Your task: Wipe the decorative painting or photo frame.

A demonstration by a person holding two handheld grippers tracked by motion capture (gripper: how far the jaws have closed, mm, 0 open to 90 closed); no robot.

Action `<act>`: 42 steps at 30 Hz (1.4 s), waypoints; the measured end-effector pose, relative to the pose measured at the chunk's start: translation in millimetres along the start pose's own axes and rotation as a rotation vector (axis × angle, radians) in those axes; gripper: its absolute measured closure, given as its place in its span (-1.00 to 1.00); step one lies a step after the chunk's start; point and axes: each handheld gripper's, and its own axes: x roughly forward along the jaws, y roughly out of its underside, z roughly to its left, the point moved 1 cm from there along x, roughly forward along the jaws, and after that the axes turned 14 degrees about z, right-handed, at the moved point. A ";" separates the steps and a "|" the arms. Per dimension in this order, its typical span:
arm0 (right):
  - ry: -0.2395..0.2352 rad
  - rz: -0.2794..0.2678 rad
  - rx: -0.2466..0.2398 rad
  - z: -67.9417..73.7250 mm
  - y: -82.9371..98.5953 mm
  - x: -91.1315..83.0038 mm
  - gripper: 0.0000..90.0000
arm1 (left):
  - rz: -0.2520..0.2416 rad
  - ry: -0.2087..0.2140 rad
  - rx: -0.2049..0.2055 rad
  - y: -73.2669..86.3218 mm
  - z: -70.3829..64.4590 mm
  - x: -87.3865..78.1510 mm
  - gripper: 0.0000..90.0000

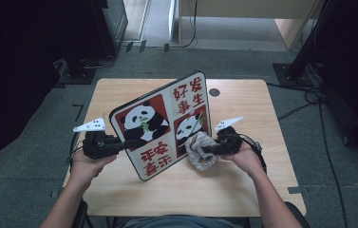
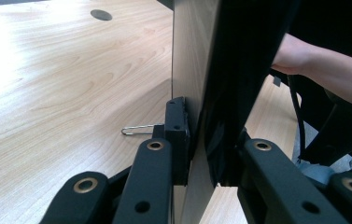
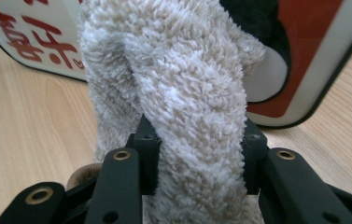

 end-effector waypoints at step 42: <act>-0.001 -0.131 -0.008 41.4 -84.1 -119.1 0.40 | 0.009 0.003 -0.005 -0.3 0.7 -0.4 0.76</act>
